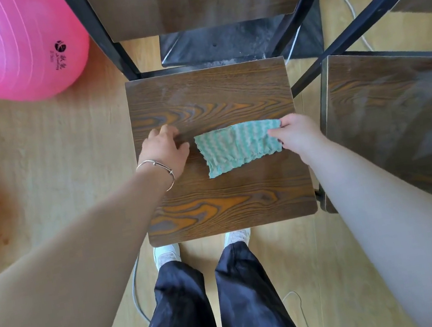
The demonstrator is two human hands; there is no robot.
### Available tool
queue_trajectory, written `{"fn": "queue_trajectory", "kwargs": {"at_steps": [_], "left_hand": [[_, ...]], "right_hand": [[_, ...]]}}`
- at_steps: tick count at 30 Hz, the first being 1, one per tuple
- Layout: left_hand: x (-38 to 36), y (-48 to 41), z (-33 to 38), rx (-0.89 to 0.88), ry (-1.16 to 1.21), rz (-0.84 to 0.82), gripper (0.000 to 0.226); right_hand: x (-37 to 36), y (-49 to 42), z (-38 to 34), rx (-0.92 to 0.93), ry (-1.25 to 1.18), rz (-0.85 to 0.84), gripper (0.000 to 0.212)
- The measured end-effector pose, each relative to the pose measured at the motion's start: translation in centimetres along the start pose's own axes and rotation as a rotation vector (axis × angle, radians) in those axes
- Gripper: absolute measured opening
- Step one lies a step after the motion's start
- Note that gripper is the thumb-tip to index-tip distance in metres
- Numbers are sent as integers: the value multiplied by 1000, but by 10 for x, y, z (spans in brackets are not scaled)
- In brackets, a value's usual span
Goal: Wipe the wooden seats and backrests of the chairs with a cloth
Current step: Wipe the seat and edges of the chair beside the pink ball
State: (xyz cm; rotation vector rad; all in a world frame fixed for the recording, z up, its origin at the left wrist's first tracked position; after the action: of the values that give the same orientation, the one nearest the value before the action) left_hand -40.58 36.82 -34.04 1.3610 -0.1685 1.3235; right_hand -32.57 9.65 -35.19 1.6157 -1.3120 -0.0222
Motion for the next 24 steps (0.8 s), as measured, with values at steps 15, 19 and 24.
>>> {"fn": "queue_trajectory", "kwargs": {"at_steps": [15,19,24], "left_hand": [[4,30,-58,15,-219,176,49],[3,32,-59,-6,-203,181,48],[2,35,-60,-34,-186,190,46]], "right_hand": [[-57,62,-16,379,-64,-18,20],[-86,62,-10,741,321,4,29],[-116,47,-10,787,624,17,38]]}}
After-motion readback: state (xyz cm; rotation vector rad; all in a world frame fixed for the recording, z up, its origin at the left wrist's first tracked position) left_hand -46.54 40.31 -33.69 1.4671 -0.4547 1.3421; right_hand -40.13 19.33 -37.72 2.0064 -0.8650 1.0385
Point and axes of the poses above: each hand's wrist, its own y-axis away from the middle knuckle, its own x-axis out of the back of the hand, z = x × y, the point moved 3 cm from there along -y, towards the middle knuckle, and after that the axes turned 2 degrees about -y, right-handed, at the moved point
